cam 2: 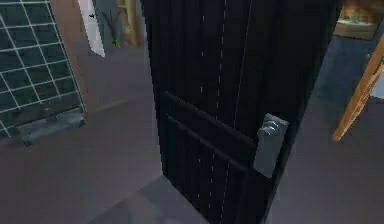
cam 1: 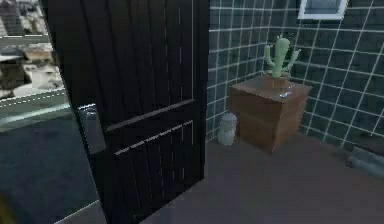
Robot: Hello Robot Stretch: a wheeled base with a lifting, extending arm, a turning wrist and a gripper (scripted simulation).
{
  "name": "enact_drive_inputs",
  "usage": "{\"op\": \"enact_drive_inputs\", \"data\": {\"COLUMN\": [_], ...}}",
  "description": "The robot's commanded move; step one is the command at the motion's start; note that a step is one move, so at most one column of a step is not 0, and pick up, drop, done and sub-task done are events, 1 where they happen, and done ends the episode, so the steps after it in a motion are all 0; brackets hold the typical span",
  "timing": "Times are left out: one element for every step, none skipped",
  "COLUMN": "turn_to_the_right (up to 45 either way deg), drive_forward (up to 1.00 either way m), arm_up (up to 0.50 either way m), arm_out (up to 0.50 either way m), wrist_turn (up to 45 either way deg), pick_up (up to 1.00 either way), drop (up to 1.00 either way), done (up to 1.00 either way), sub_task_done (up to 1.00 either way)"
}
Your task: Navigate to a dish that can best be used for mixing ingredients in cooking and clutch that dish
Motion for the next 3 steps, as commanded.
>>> {"op": "enact_drive_inputs", "data": {"turn_to_the_right": [45.0, 9.0, 0.0], "drive_forward": [0.0, 0.0, 1.0], "arm_up": [0.0, 0.0, 0.0], "arm_out": [0.0, 0.0, 0.0], "wrist_turn": [0.0, 0.0, 0.0], "pick_up": [0.0, 0.0, 0.0], "drop": [0.0, 0.0, 0.0], "done": [0.0, 0.0, 0.0], "sub_task_done": [0.0, 0.0, 0.0]}}
